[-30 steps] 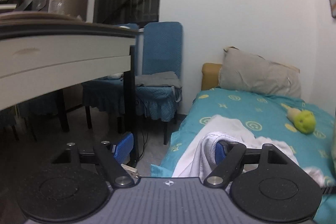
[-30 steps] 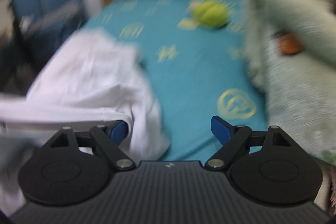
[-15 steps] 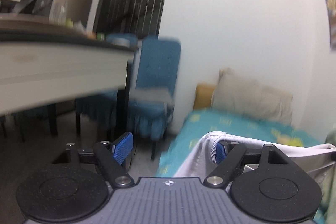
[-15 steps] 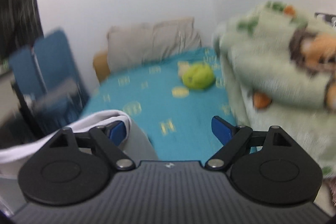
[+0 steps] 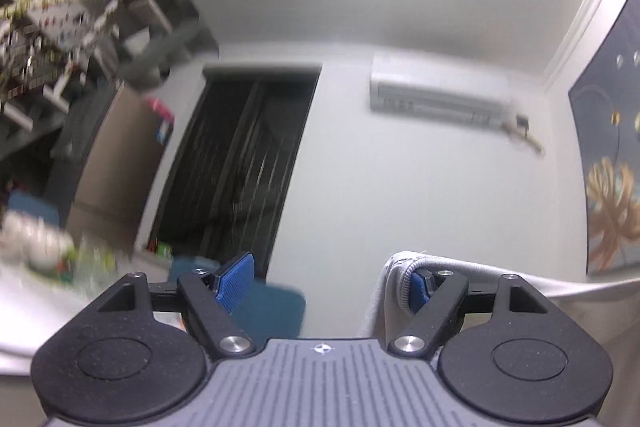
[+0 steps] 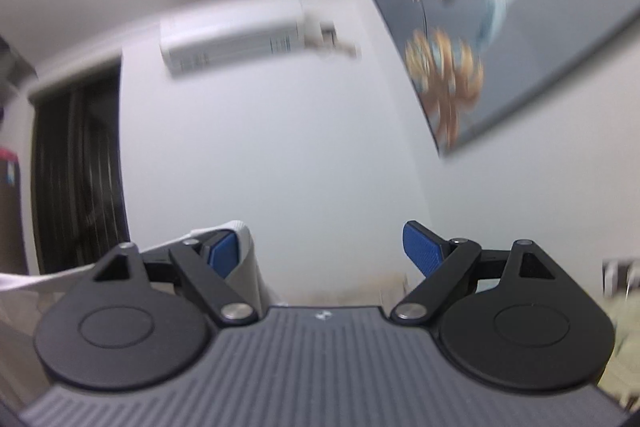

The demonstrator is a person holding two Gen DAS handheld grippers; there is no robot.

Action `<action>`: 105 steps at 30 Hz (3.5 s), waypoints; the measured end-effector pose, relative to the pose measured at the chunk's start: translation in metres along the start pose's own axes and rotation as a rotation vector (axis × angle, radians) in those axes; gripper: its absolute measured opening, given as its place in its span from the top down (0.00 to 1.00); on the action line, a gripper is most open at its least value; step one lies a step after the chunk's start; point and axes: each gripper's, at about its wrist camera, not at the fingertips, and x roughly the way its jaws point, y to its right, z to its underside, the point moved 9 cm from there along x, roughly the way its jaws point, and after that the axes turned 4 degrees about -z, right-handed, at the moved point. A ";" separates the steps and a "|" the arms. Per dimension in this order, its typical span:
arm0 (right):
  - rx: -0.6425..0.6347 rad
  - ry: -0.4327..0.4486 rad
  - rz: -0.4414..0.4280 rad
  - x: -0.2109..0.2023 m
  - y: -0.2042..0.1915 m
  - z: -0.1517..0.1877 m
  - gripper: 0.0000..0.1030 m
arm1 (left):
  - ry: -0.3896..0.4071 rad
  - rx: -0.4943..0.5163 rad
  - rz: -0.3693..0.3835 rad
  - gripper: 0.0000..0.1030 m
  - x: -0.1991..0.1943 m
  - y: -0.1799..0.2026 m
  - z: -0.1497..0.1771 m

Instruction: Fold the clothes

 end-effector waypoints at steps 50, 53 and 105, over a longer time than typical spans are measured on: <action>-0.083 -1.031 -0.177 0.361 0.093 0.677 0.16 | -1.065 0.393 0.213 0.13 0.393 0.051 0.797; -0.099 -0.982 -0.213 0.353 0.070 0.657 0.16 | -1.047 0.384 0.269 0.00 0.384 0.054 0.769; 0.001 -0.705 -0.105 -0.047 0.054 0.408 0.16 | -0.827 0.108 0.215 0.00 -0.020 -0.071 0.487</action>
